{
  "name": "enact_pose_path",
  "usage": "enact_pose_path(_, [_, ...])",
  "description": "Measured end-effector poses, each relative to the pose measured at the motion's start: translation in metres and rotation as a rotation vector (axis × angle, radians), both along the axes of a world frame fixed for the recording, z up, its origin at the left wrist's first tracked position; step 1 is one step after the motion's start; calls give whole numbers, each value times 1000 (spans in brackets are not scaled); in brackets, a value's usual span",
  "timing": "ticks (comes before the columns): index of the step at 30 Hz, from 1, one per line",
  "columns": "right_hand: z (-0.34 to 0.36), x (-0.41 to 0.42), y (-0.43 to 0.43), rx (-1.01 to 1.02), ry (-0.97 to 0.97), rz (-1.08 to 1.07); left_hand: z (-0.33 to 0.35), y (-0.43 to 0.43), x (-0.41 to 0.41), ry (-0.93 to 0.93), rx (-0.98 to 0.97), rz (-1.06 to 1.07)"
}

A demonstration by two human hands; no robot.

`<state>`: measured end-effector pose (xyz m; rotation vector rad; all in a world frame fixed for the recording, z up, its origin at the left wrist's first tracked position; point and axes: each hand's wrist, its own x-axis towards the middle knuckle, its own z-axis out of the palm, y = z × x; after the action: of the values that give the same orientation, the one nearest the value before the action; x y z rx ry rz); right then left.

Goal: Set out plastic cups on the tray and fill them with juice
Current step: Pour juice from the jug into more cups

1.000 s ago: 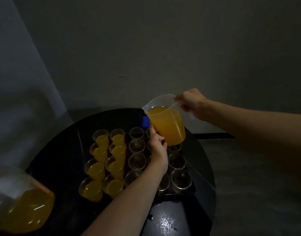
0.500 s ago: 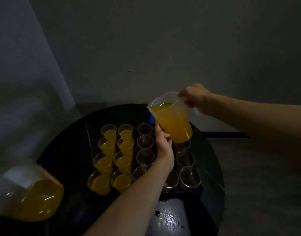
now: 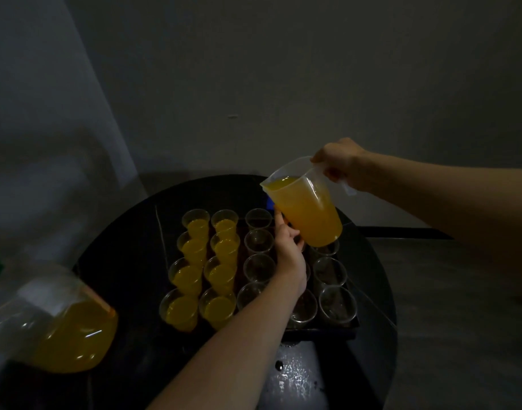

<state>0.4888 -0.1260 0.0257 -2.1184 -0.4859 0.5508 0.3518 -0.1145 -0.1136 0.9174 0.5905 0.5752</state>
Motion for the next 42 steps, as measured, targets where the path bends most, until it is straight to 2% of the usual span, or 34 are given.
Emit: enact_pose_path(42, [9,-4,11,-73,19,-29,1,1,0,29,-49,10])
